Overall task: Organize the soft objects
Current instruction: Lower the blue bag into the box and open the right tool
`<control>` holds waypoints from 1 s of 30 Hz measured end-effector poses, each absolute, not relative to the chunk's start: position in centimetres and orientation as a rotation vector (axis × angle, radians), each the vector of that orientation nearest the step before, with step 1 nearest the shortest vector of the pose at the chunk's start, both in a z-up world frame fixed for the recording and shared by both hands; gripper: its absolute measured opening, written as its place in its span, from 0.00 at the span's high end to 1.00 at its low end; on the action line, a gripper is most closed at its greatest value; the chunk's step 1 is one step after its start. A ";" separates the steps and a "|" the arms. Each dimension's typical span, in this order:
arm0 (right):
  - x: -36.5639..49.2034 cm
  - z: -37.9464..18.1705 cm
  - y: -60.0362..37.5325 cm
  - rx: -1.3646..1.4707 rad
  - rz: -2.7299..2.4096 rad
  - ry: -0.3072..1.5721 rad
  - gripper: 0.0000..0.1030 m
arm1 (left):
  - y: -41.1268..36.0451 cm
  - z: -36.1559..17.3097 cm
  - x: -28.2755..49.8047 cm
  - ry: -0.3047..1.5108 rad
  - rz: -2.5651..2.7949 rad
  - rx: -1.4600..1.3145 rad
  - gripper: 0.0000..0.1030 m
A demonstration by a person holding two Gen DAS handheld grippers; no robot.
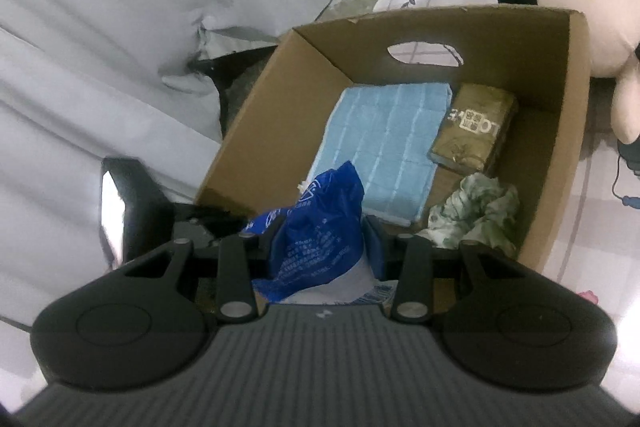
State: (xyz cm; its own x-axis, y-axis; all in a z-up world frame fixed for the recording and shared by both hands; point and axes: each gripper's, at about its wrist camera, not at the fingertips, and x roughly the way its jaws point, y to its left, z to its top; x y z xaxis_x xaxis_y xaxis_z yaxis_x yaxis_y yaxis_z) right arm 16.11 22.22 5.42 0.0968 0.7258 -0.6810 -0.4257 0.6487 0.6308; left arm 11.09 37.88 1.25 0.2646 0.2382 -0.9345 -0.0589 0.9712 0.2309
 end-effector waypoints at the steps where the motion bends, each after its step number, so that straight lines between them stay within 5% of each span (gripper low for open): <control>1: 16.1 5.3 22.1 0.301 0.868 1.200 0.62 | 38.4 0.8 11.4 1.303 0.204 0.118 0.98; 4: 15.9 5.0 22.0 0.275 0.867 1.197 0.62 | 38.7 0.5 12.2 1.262 0.203 0.071 0.97; 12: 16.9 3.8 24.4 0.229 0.874 1.265 0.62 | 37.7 3.6 9.9 1.193 0.235 0.142 0.69; 22: 16.9 1.2 28.1 0.300 0.834 1.495 0.69 | 40.3 10.9 3.2 1.009 0.290 0.018 0.66; 24: 16.9 1.0 28.5 0.182 0.786 1.464 0.69 | 39.9 11.1 3.2 1.002 0.270 0.038 0.52; 26: 17.0 1.6 28.2 0.105 0.757 1.424 0.69 | 39.4 10.7 3.4 1.018 0.211 0.053 0.52; 30: 17.1 4.0 27.3 0.023 0.756 1.314 0.67 | 38.3 8.2 4.0 1.137 0.138 0.044 0.20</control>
